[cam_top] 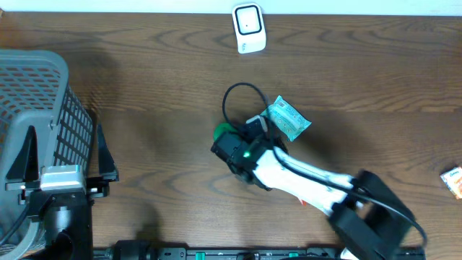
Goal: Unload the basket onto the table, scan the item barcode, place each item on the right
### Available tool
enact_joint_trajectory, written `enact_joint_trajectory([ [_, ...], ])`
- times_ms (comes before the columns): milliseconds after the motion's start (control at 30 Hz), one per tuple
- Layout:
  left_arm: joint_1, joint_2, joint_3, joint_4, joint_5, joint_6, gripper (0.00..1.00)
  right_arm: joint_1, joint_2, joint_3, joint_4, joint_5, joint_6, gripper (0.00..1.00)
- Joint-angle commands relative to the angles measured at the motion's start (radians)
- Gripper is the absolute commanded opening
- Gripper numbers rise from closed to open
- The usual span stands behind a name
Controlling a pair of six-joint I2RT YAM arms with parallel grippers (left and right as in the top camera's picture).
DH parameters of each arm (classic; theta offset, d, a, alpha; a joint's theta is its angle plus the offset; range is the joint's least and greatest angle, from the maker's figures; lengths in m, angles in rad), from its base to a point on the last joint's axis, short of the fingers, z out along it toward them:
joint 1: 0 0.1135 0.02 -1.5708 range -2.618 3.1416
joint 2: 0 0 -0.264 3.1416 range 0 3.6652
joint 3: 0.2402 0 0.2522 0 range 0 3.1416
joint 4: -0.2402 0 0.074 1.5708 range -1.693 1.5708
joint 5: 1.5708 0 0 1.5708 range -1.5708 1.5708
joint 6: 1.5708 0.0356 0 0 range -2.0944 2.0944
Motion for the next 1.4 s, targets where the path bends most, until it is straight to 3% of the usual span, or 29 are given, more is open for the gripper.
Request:
enact_joint_trajectory([
  [0,-0.004,-0.008,-0.002,0.006,0.016,0.002,0.86,0.018,0.084,-0.003,-0.009,0.0,-0.006,0.02],
  [233,-0.004,-0.008,-0.002,0.006,0.016,0.002,0.86,0.08,0.213,-0.003,-0.002,-0.087,0.055,0.02],
  [500,-0.004,-0.008,-0.002,0.006,0.016,0.002,0.86,0.09,0.222,0.012,0.032,-0.13,0.097,0.01],
  [767,-0.004,-0.008,-0.002,0.006,0.016,0.002,0.86,0.06,0.084,0.166,-0.167,-0.153,0.096,0.01],
  [900,-0.004,-0.008,-0.002,0.006,0.016,0.002,0.86,0.055,-0.021,0.221,-0.242,-0.334,0.095,0.01],
  [1067,-0.004,-0.008,-0.002,0.006,0.016,0.002,0.86,0.023,-0.08,0.221,-0.257,-0.624,0.12,0.02],
  [1367,-0.004,-0.008,-0.002,0.006,0.016,0.002,0.86,0.006,-0.077,0.123,-0.257,-0.632,0.164,0.02],
])
